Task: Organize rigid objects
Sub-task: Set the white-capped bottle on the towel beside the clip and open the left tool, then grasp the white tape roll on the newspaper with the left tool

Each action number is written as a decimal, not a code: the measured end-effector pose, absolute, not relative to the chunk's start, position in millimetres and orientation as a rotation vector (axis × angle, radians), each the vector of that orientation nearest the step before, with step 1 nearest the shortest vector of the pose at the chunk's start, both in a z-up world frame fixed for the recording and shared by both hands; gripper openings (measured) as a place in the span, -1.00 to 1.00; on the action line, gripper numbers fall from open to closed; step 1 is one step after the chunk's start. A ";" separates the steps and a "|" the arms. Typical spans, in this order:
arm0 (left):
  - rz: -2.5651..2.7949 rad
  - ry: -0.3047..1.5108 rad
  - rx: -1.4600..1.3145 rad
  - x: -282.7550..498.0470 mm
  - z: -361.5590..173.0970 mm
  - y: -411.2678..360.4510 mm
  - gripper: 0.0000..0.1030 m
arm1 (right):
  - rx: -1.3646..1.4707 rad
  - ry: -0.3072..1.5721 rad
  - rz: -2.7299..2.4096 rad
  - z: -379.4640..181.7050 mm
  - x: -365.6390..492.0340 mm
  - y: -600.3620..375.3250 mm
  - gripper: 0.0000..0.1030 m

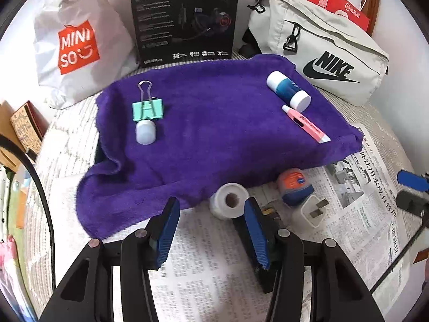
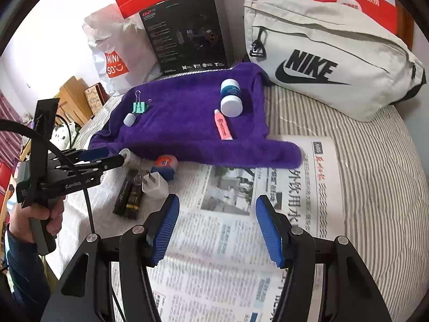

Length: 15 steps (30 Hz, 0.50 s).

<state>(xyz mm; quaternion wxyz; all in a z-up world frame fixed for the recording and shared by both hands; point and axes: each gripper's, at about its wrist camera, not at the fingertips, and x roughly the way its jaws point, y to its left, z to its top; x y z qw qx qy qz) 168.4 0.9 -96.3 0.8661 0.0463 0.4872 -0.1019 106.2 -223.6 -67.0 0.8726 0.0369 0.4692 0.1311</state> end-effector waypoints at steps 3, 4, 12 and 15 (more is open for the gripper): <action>-0.227 1.028 0.087 173.2 -99.1 -4.5 -0.06 | 0.085 0.991 0.267 -71.4 103.3 -227.6 0.21; -0.224 1.035 0.091 174.7 -101.1 -6.4 -0.06 | 0.097 0.996 0.270 -74.0 102.7 -229.0 0.21; -0.179 1.065 0.094 185.8 -112.9 -13.1 -0.07 | 0.124 1.040 0.277 -90.1 104.1 -229.8 0.21; -0.181 1.075 0.070 188.5 -113.6 -10.6 -0.09 | 0.132 1.043 0.280 -92.3 103.5 -229.4 0.21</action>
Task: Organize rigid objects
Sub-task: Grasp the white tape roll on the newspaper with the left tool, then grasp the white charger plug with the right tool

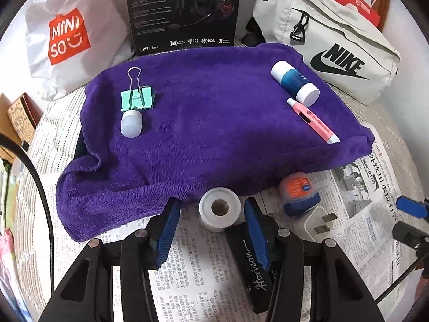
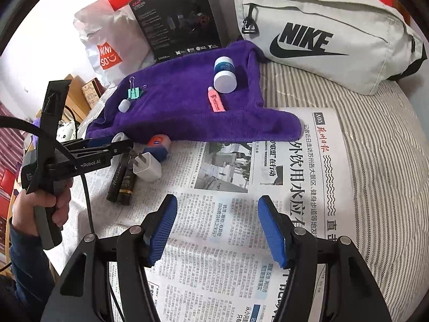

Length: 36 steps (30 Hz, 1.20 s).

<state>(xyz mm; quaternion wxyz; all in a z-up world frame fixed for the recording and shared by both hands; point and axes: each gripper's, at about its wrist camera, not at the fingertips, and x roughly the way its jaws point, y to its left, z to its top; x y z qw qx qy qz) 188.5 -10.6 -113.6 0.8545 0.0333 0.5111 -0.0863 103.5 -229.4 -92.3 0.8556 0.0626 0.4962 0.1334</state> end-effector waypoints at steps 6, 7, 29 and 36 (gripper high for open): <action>-0.191 1.086 0.045 186.0 -117.4 1.4 -0.45 | 0.128 1.057 0.284 -97.1 103.3 -227.8 0.21; -0.178 1.084 0.047 184.2 -117.7 5.9 -0.45 | 0.127 1.059 0.283 -98.0 102.9 -228.1 0.21; -0.149 1.045 0.044 176.7 -121.9 28.8 -0.46 | 0.111 1.084 0.304 -102.6 105.6 -205.0 0.21; -0.120 1.042 0.075 163.4 -119.0 44.1 -0.46 | 0.089 1.053 0.375 -100.7 117.8 -168.6 0.20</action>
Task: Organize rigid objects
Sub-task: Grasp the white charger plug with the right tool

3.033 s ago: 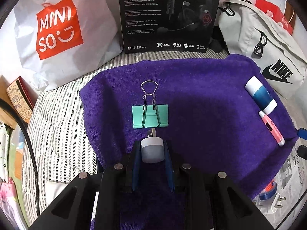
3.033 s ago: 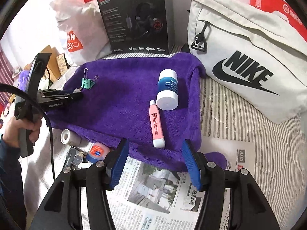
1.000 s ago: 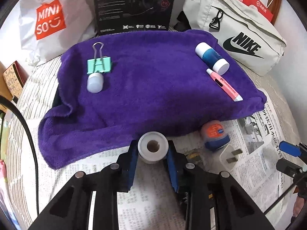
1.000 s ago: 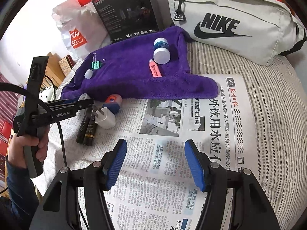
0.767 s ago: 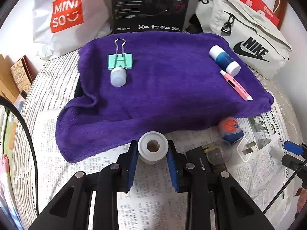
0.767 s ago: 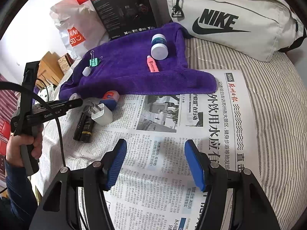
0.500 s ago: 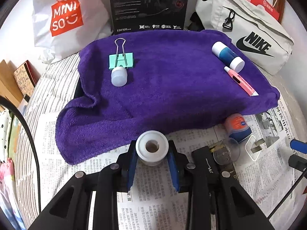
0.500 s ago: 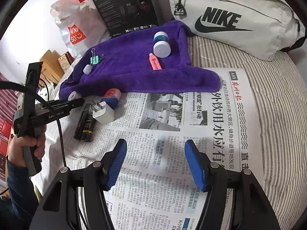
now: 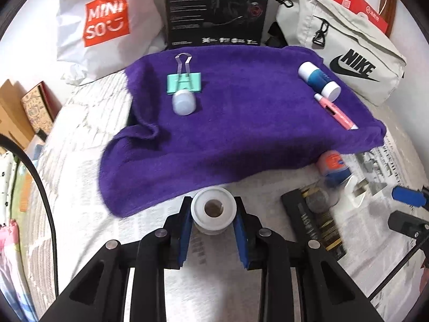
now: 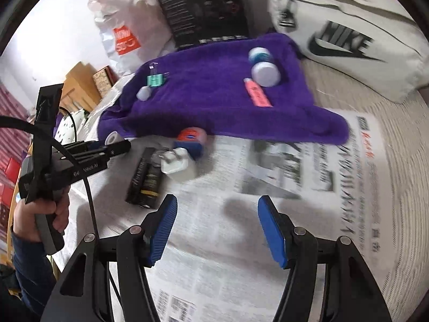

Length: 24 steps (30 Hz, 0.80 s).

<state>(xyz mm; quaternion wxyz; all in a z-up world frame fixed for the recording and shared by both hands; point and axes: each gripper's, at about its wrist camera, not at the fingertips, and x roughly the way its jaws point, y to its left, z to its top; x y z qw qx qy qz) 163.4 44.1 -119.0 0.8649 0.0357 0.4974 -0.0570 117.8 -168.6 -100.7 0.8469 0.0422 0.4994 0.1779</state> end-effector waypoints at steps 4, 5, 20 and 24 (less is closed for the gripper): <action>-0.120 1.051 0.062 157.3 -120.7 51.2 -0.46 | 0.085 1.054 0.418 -108.4 129.5 -148.6 0.20; -0.122 1.052 0.062 156.2 -121.9 52.2 -0.46 | 0.076 1.060 0.413 -111.2 133.0 -144.6 0.20; -0.137 1.036 0.025 157.0 -124.3 57.1 -0.46 | -0.030 1.050 0.403 -127.5 155.7 -114.7 -0.38; -0.145 1.032 0.020 156.4 -122.7 57.8 -0.46 | -0.089 1.059 0.396 -123.7 152.7 -113.3 -0.42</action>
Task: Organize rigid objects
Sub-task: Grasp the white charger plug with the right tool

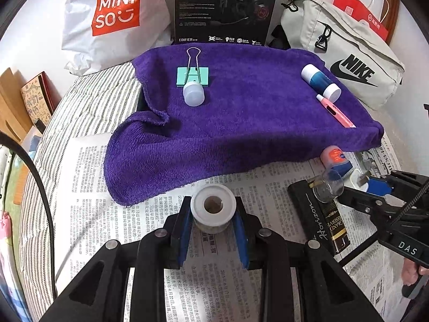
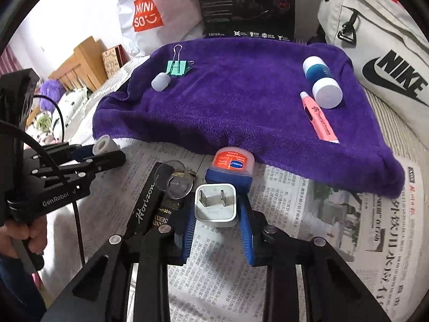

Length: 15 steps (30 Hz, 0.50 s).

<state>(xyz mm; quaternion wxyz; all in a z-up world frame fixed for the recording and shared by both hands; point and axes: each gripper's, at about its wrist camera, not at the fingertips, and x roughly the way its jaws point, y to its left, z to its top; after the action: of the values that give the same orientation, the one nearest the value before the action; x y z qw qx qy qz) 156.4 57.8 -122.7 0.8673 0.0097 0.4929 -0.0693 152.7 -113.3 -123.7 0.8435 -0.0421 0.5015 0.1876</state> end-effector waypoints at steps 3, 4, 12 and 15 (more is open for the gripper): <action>-0.140 1.027 0.014 154.8 -122.1 59.9 -0.46 | -0.119 1.051 0.371 -115.9 143.6 -122.7 -0.42; -0.140 1.026 0.014 154.5 -122.4 60.0 -0.46 | -0.126 1.051 0.359 -114.7 140.9 -126.2 -0.42; -0.110 1.006 0.054 155.5 -123.3 50.8 -0.46 | -0.169 1.064 0.336 -127.8 134.7 -126.8 -0.46; -0.122 1.007 0.044 155.6 -122.9 52.9 -0.46 | -0.164 1.058 0.338 -128.0 133.9 -126.8 -0.46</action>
<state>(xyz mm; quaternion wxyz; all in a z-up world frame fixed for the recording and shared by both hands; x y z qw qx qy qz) 155.6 52.9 -122.9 0.8738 0.0209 0.4823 -0.0583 133.9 -126.8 -128.0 0.8464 -0.0777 0.5018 0.1604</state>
